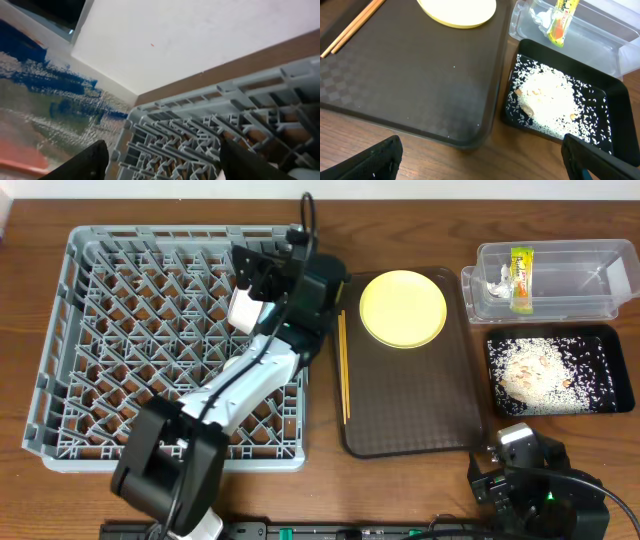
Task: Sort waste into correct bins and load items into the dishwasher
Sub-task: 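Move the left gripper right toward the yellow plate on the tray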
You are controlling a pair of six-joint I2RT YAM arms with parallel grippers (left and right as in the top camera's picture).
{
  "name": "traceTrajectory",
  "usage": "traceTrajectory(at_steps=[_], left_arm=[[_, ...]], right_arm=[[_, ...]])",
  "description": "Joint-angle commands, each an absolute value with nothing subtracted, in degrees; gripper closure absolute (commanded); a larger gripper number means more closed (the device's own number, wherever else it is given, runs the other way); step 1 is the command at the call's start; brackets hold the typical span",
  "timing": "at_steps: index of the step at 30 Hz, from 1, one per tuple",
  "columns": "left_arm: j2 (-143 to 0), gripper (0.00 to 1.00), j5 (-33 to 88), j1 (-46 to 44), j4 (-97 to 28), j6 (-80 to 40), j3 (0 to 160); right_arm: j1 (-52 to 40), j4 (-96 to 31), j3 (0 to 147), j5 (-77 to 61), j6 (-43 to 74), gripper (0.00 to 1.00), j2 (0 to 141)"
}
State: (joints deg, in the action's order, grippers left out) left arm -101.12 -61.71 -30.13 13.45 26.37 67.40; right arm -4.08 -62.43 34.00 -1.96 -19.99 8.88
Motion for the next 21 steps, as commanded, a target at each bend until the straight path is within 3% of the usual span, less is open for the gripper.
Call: traceTrajectory(at_steps=[1,21], left_arm=[[-97.23,0.28,-57.32,-27.94,13.63,25.76,68.40],[-92.62,0.24,-22.50,-21.34,-1.93,14.17,69.82]], right_arm=[[-3.66,-62.61,33.95,-2.44,-20.40,0.01,8.84],[-3.66,-62.61,33.95,-2.44,-20.40,0.01,8.84]])
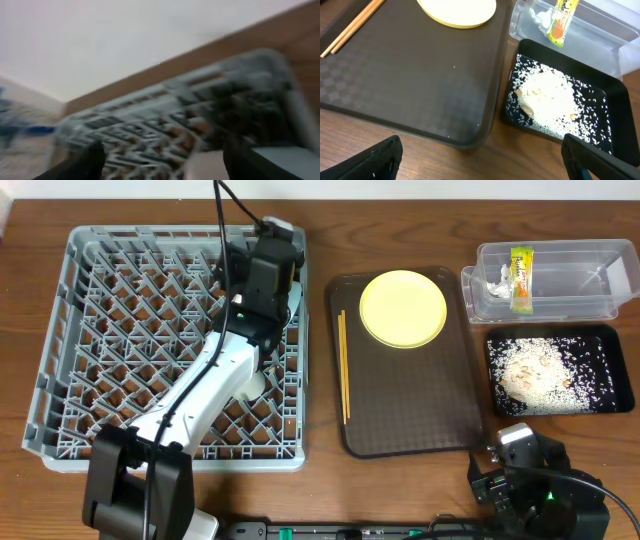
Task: Sort waste into correct bins and load items into the dishwasher
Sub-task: 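Move the left gripper right toward the yellow plate on the tray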
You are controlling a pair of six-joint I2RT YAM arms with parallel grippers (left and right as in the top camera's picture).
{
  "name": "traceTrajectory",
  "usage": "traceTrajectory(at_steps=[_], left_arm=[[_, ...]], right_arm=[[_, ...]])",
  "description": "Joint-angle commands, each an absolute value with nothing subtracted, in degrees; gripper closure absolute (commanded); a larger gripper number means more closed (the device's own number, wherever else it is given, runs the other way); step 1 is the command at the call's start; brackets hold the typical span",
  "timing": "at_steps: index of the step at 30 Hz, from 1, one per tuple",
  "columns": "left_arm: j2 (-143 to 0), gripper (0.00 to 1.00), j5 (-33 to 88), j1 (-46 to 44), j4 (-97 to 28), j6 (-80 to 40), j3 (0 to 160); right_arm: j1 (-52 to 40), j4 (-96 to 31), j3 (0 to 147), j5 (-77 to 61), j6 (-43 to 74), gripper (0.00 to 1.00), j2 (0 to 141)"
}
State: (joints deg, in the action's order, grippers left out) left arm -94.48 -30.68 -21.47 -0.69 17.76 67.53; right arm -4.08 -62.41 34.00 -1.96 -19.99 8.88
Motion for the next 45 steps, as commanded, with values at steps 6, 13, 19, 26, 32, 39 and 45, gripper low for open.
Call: traceTrajectory(at_steps=[6,13,19,26,32,39,45], left_arm=[[-92.36,0.24,-13.82,-21.28,-8.10,11.40,73.95],[-92.36,0.23,0.86,-21.28,-10.39,7.60,77.17],[-92.58,0.23,12.75,-21.28,-10.00,4.56,77.43],[-95.44,0.24,17.15,-21.39,-9.76,2.22,77.43],[-98.91,0.24,17.56,-23.07,-8.67,2.04,77.49],[-102.67,0.24,17.47,-26.33,-5.85,2.04,77.49],[-106.15,0.23,17.34,-27.27,-3.11,2.02,77.49]], right_arm=[[-3.66,-62.61,33.95,-2.44,-20.40,0.01,8.84],[-3.66,-62.61,33.95,-2.44,-20.40,0.01,8.84],[-3.66,-62.61,33.95,-2.44,-20.40,0.01,8.84],[-3.66,-62.61,33.95,-2.44,-20.40,0.01,8.84],[-3.68,-62.61,33.95,-2.44,-20.40,0.01,8.84],[-3.66,-62.61,33.95,-2.44,-20.40,0.01,8.84],[-3.66,-62.61,33.95,-2.44,-20.40,0.01,8.84]])
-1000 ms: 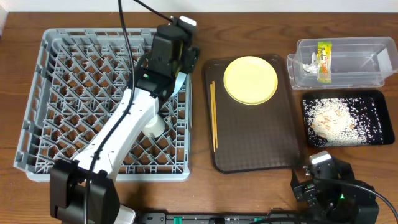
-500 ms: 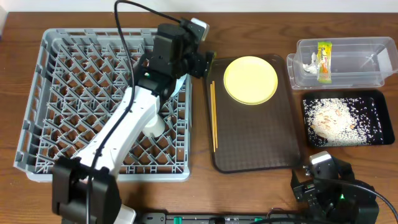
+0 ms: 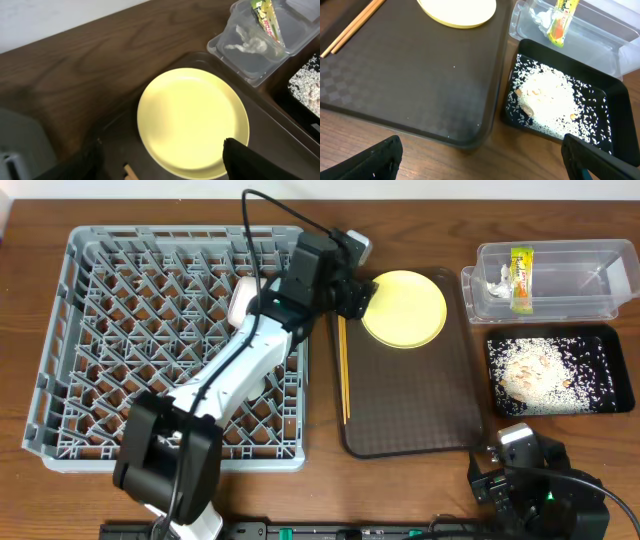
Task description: Sort waste into correct bins and load items into the dishwasher
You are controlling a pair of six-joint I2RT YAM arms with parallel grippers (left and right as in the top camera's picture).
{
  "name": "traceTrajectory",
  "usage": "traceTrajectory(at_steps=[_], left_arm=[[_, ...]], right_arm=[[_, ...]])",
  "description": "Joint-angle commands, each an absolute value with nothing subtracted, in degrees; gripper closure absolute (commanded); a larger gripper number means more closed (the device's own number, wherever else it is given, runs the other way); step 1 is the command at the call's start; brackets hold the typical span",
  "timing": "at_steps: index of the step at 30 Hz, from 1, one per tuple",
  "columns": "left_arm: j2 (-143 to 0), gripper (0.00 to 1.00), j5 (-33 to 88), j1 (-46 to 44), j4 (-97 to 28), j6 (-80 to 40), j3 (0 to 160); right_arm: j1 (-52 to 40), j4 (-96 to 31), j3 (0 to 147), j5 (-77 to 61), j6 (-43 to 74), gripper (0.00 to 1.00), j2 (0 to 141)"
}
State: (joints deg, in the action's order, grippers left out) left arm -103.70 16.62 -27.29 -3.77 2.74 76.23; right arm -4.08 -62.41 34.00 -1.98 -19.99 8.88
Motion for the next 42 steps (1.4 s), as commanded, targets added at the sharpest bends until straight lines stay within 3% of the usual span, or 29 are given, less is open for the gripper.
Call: traceTrajectory(at_steps=[1,11,24,42], left_arm=[[-106.78,0.24,17.32,-27.33,-2.90,2.04,77.49],[-112.09,0.24,17.21,-30.22,-3.57,2.83,77.49],[-115.44,0.24,-2.42,-35.14,-4.23,2.87,77.49],[-119.39,0.24,-1.93,-35.14,-4.21,1.54,77.47]], right_arm=[[-3.66,-62.61,33.95,-2.44,-20.40,0.01,8.84],[-3.66,-62.61,33.95,-2.44,-20.40,0.01,8.84],[-3.66,-62.61,33.95,-2.44,-20.40,0.01,8.84],[-3.68,-62.61,33.95,-2.44,-20.40,0.01,8.84]])
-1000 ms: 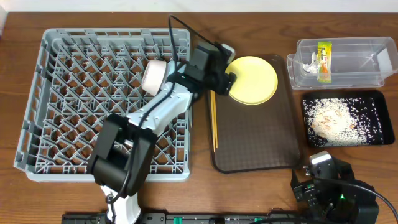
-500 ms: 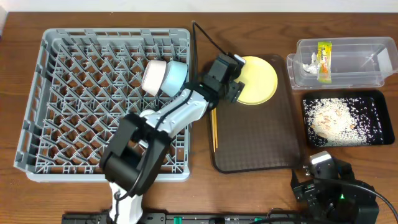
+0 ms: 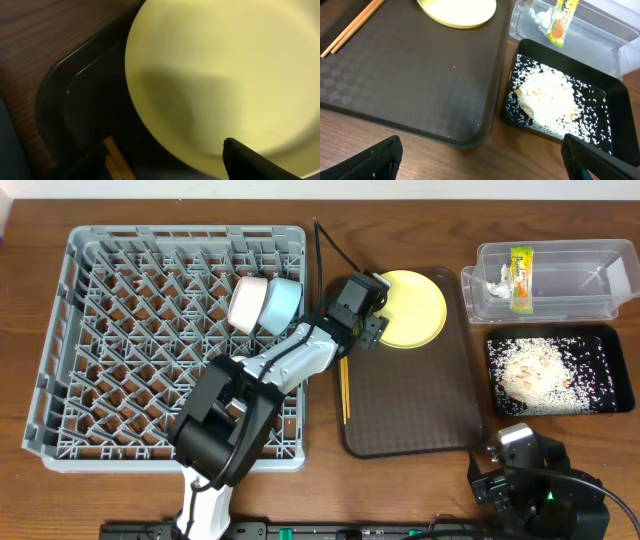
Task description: Sort waste into correct bins and load items into the dishwasher
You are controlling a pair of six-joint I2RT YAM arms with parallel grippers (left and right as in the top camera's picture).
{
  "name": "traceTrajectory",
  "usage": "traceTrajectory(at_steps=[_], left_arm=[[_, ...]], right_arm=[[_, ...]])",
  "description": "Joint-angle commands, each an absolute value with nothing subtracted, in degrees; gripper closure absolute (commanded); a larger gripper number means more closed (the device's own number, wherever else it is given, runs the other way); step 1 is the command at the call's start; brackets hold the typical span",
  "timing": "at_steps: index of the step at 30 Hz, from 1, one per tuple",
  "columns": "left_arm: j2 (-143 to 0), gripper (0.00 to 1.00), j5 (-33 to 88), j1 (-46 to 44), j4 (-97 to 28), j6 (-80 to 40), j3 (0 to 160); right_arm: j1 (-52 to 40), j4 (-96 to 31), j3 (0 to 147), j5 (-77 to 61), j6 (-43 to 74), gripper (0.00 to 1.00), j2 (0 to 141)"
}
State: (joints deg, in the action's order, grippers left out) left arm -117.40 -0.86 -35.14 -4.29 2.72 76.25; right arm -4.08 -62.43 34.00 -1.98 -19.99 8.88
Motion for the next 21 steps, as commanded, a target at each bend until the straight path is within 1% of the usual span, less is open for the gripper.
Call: traceTrajectory(at_steps=[1,6,21], left_arm=[[-119.66,0.24,-1.93,-35.11,-4.19,1.21,77.47],[-120.01,0.24,0.71,-35.14,-3.99,1.13,77.49],[-121.97,0.25,0.60,-35.11,-6.02,1.17,77.47]], right_arm=[[-3.68,-62.61,33.95,-2.44,-20.40,0.01,8.84],[-3.66,-62.61,33.95,-2.44,-20.40,0.01,8.84],[-3.66,-62.61,33.95,-2.44,-20.40,0.01,8.84]])
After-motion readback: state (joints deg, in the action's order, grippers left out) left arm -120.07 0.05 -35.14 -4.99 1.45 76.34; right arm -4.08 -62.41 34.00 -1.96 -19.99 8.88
